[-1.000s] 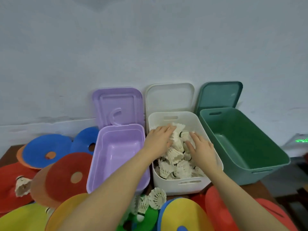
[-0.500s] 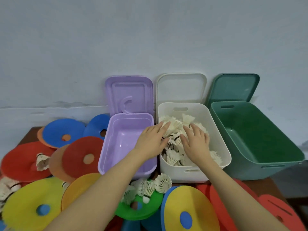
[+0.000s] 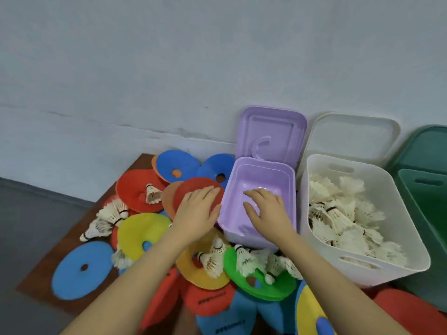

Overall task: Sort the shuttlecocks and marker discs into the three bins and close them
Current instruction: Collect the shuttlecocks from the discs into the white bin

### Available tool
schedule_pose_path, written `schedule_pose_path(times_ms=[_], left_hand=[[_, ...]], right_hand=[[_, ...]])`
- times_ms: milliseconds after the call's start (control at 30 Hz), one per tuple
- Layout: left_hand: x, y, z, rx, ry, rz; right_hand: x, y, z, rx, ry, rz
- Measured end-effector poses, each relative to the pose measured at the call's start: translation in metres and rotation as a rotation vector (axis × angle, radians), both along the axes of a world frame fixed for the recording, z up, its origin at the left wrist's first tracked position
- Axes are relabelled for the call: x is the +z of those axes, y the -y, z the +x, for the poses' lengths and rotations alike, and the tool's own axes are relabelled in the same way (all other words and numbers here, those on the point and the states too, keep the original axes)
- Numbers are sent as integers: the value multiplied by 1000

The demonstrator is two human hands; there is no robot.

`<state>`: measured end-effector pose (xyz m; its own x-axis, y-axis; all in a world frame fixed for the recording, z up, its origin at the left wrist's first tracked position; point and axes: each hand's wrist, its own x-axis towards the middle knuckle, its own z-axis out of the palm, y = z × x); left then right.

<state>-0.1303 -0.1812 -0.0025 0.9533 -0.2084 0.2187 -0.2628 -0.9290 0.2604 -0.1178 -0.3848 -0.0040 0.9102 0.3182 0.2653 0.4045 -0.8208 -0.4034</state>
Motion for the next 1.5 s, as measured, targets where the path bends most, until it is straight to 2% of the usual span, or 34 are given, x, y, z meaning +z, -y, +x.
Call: schedule_pose_path(times_ms=[200,433,600,733,1033,1167,1333,1500], left_hand=[[-2,-88,-16,132,8,3],[-17,-196,-15,280,49,-64],[-52,-279,2,370,-49,-106],[-87,-324,24,398,-146,-133],[-135,-343,53,302,-262,-228],[-142,-349,51,301,-217,-277],[-146,-355,42,280,-120,-346],[-136,-344,36,293,-103,-494]], right_hand=[[-3,-91,10,158,-34,5],[-11,-201,33,304,29,-53],[-28,-281,66,271,49,-161],[-53,-333,100,142,-77,-228],[-121,-369,134,-111,-396,-312],[-127,-369,128,-80,-291,-376],[-130,-374,123,-84,-409,-248],[-125,-366,115,-37,-283,-142]])
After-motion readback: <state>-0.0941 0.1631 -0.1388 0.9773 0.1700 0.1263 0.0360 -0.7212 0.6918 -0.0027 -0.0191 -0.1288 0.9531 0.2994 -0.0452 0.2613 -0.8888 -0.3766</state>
